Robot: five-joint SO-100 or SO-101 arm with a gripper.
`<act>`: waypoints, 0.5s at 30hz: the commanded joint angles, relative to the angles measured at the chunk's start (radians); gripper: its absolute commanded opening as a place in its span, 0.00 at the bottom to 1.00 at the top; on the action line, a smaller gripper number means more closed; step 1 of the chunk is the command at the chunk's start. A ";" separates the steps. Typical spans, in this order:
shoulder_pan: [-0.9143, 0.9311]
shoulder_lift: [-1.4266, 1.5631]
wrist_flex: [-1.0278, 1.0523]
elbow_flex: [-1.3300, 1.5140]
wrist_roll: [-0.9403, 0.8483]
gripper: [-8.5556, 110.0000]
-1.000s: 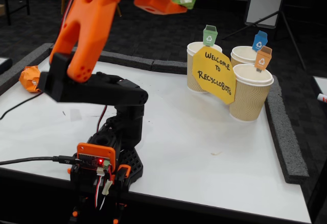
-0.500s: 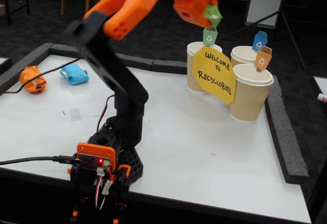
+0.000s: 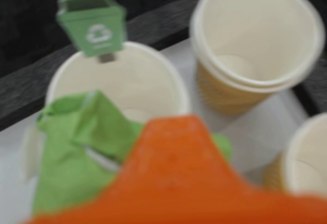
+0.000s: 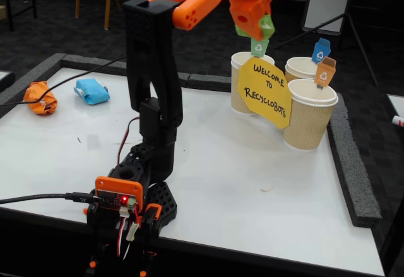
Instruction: Sort rubbish by color.
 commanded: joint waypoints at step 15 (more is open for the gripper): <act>-0.008 -0.204 -0.097 -0.273 -0.054 0.08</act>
